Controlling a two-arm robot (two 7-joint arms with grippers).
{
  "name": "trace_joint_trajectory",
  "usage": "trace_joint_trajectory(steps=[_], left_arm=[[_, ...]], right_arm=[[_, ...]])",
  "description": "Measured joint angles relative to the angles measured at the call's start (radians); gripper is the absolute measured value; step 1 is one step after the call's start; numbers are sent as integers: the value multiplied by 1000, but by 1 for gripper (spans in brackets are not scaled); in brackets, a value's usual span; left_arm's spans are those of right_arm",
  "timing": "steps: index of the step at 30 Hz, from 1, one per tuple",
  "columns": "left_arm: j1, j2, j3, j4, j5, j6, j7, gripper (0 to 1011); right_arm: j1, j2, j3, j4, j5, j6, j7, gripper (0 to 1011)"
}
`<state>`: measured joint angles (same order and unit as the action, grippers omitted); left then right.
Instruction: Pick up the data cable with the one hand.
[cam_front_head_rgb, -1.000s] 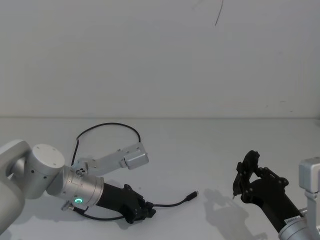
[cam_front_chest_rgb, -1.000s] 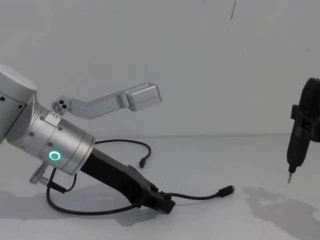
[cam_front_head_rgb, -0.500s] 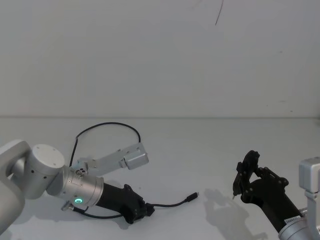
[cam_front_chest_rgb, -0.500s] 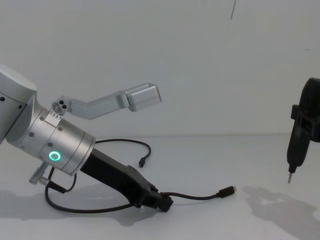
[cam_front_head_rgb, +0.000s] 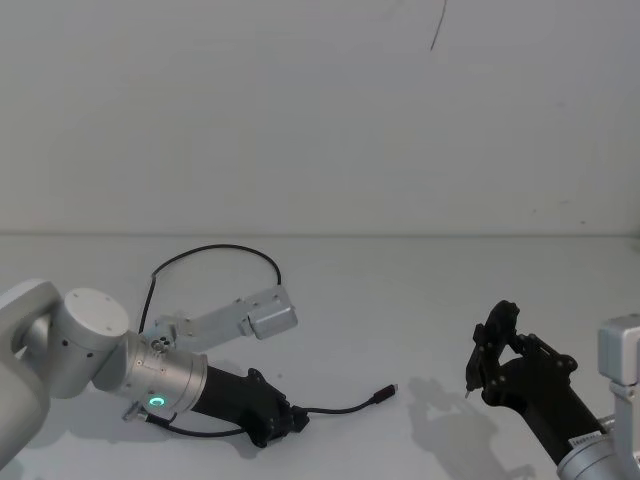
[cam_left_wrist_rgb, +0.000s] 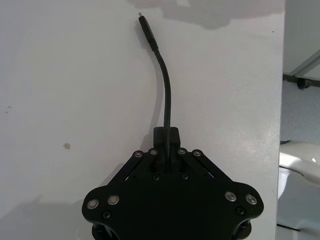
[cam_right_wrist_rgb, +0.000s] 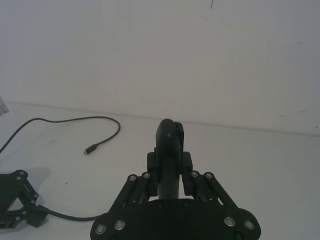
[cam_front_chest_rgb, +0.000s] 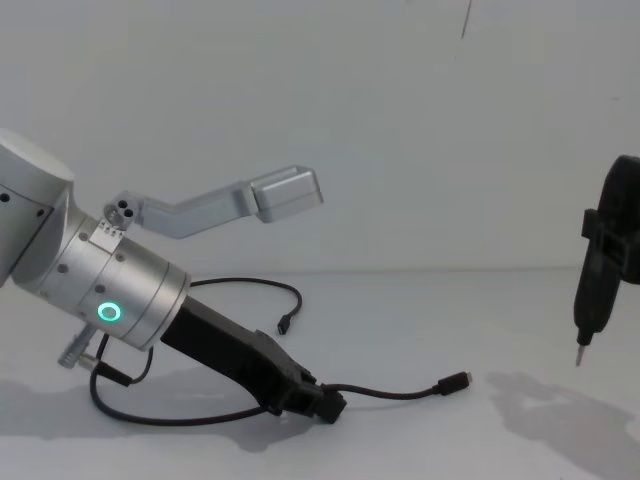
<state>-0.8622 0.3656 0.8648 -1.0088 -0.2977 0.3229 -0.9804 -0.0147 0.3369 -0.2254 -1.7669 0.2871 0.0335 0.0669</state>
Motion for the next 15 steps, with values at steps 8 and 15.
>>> trace_joint_trajectory(steps=[8,15], left_arm=[[5,11,-1,-20,0,-33,7,41],[18,26,-23,-46,-27,-71,11,42]], right_arm=[[2,-1,2,-3,0,-22,15,263],[6,1,3,-6,4,-64,52,263]])
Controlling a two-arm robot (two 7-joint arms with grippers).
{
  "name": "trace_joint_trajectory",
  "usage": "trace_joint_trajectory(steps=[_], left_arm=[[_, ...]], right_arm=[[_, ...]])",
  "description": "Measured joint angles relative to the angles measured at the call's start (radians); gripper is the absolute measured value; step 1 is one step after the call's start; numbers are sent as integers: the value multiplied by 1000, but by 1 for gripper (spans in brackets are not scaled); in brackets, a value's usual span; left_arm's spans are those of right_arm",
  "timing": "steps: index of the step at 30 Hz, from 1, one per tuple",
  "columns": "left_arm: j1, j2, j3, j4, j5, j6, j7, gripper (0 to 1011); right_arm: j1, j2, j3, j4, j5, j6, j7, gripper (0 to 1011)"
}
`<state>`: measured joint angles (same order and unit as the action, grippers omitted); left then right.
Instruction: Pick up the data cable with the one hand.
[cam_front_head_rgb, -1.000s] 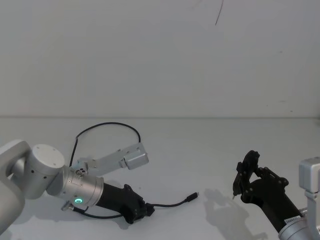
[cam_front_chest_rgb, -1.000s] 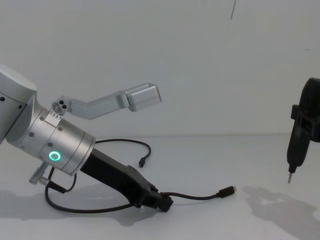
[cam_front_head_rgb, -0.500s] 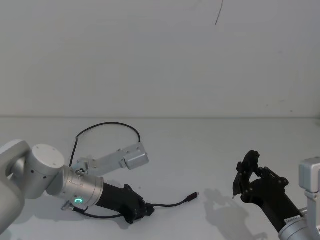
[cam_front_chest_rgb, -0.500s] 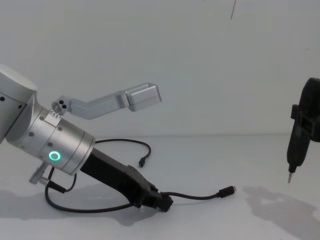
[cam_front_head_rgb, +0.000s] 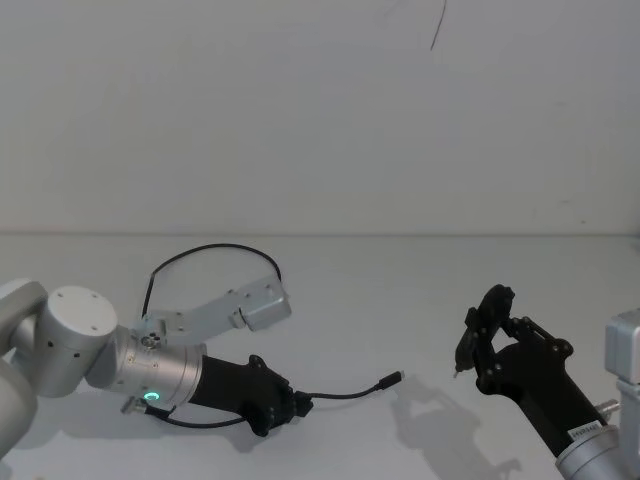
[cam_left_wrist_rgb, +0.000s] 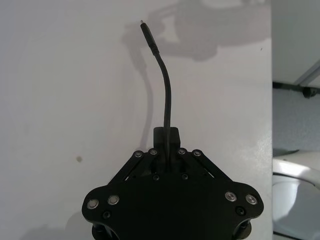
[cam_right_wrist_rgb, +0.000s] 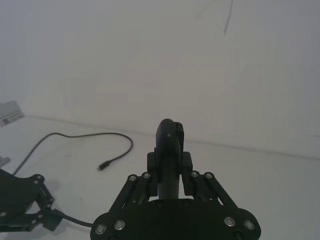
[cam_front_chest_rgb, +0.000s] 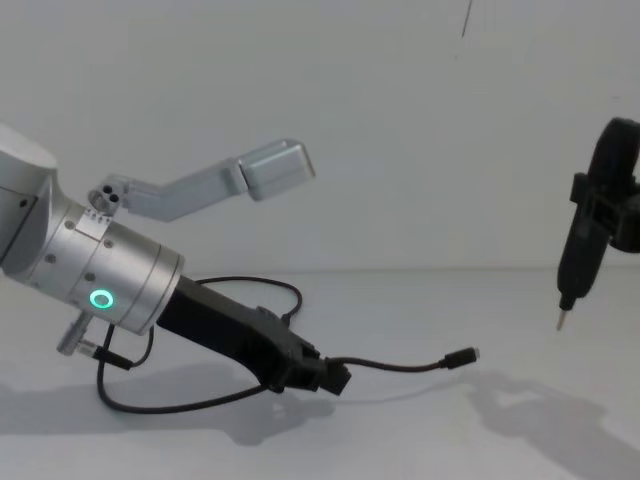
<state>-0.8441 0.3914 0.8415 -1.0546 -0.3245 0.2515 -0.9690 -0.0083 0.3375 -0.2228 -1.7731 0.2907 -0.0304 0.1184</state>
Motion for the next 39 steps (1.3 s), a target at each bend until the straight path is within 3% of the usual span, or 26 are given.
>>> trace_joint_trajectory(steps=[19,39], left_arm=[[21,23,-35,-42,-52,-28,2,42],[26,29,-43,-52,-65,-35,2,42]], right_arm=[[17,-1,-9,-3,30,-45,92,263],[77,-32,-34,71,21,-74,149,263]])
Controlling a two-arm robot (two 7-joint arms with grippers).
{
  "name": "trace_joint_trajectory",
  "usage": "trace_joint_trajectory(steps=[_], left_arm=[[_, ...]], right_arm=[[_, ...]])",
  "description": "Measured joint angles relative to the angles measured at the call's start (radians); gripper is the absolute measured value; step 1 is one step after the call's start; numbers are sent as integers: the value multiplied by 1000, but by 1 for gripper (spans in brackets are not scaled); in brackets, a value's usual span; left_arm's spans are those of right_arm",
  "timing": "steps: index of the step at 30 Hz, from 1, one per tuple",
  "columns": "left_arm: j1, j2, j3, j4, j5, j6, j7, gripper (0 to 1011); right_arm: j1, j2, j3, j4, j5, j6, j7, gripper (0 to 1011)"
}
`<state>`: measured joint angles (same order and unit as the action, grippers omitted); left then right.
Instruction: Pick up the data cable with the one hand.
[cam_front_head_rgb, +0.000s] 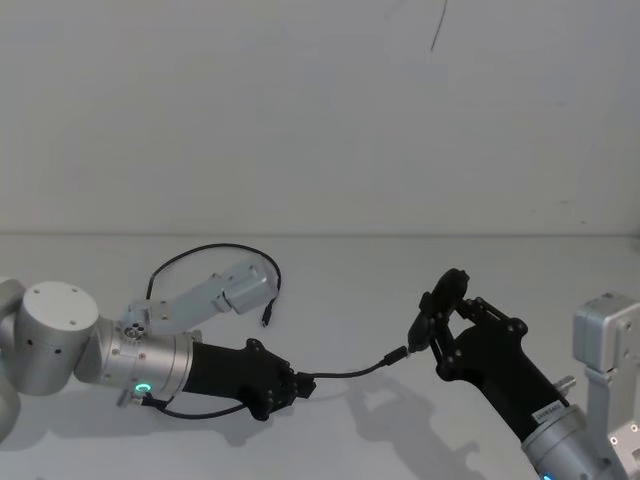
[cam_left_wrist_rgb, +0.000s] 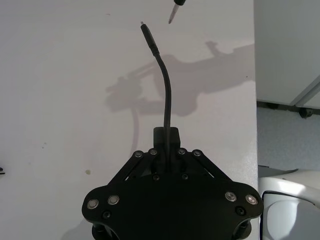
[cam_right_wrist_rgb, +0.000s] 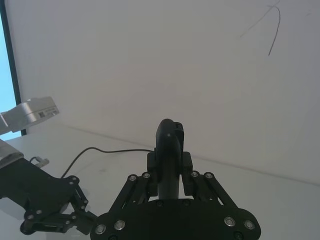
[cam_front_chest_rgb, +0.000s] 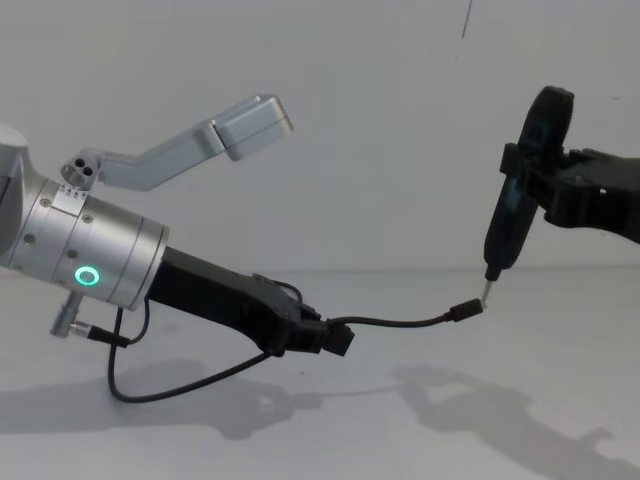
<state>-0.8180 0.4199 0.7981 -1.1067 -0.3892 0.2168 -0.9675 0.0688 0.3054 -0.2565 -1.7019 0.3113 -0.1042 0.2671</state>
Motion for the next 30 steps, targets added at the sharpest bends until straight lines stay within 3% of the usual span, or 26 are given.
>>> trace_joint_trajectory(steps=[15,30], left_arm=[[1,1,-2,-2,-2,-1,0,41],[1,1,-2,-2,-3,-1,0,41]], right_arm=[[41,-29,4,77,-51,-58,-9,263],[69,-51,18,137,-64,-91,-3,263]])
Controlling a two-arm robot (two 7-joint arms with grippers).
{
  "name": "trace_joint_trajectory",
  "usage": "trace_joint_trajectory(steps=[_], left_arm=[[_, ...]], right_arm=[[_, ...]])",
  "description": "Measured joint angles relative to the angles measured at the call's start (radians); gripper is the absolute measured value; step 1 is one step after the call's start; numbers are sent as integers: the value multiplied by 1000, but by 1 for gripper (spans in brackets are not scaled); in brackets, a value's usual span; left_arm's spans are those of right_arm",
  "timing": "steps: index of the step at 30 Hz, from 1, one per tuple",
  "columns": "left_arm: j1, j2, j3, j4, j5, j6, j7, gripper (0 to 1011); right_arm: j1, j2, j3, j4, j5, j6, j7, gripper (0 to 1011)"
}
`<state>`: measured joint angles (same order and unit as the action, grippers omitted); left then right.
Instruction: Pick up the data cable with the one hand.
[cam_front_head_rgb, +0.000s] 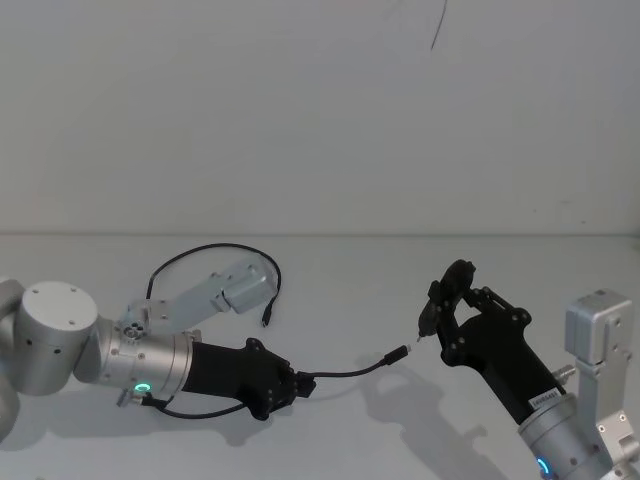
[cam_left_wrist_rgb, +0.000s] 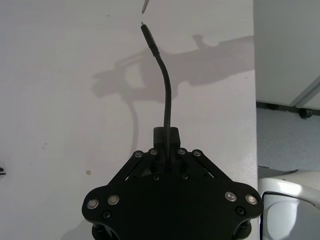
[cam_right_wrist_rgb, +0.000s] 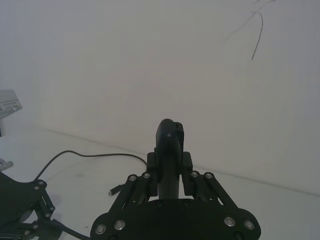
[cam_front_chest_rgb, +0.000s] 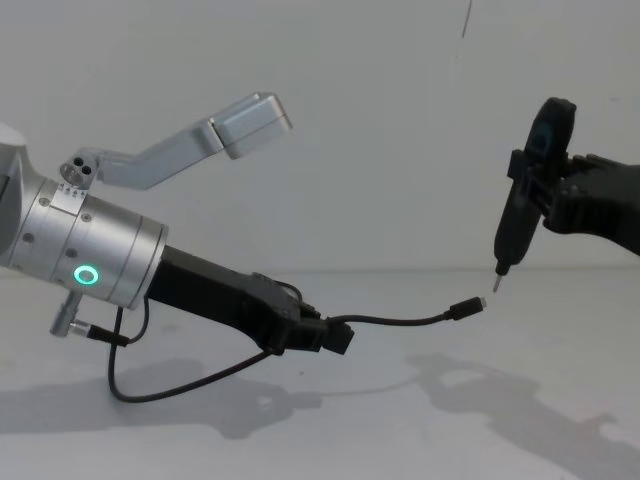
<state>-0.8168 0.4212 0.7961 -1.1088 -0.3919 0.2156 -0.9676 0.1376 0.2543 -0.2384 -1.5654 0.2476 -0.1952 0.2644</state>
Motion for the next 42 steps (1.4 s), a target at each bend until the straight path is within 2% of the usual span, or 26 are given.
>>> trace_joint_trajectory(steps=[23,42], left_arm=[[0,0,0,0,0,0,0,42],[0,0,0,0,0,0,0,41]], right_arm=[[6,-21,30,38,21,-4,31,263],[11,-26,26,47,61,-7,64,263]])
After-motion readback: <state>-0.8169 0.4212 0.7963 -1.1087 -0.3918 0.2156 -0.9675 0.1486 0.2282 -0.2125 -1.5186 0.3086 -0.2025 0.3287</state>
